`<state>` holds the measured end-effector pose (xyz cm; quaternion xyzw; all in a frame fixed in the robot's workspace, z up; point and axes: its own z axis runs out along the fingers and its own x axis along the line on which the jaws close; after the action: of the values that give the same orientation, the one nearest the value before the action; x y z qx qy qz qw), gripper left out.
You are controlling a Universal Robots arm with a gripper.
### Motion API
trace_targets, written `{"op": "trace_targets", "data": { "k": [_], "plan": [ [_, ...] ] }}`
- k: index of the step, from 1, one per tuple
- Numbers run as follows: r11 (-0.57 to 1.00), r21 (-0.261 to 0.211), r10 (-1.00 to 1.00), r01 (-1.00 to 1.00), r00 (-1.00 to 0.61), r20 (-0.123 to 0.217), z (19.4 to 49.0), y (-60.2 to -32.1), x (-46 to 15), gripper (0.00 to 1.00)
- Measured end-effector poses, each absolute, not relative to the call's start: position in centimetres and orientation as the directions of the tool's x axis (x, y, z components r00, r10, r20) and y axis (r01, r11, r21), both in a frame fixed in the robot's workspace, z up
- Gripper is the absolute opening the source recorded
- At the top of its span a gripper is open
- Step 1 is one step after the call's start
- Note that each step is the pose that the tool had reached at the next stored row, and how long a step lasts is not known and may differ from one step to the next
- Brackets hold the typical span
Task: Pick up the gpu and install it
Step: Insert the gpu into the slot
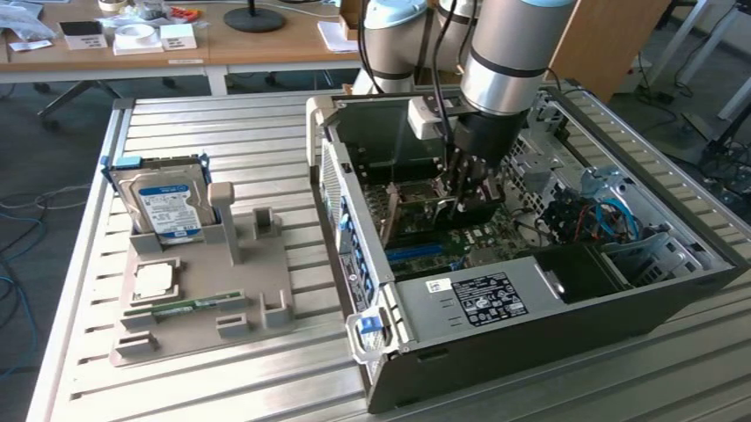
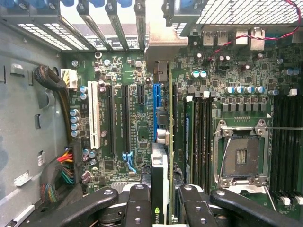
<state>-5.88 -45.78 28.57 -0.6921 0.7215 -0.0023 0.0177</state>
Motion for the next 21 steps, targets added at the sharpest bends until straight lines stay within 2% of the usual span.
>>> {"op": "trace_targets", "data": {
  "k": [21],
  "plan": [
    [0.042, -0.028, -0.999, -0.999, -0.041, -0.022, 28.23, -45.96, -6.69, 0.27]
  ]
}}
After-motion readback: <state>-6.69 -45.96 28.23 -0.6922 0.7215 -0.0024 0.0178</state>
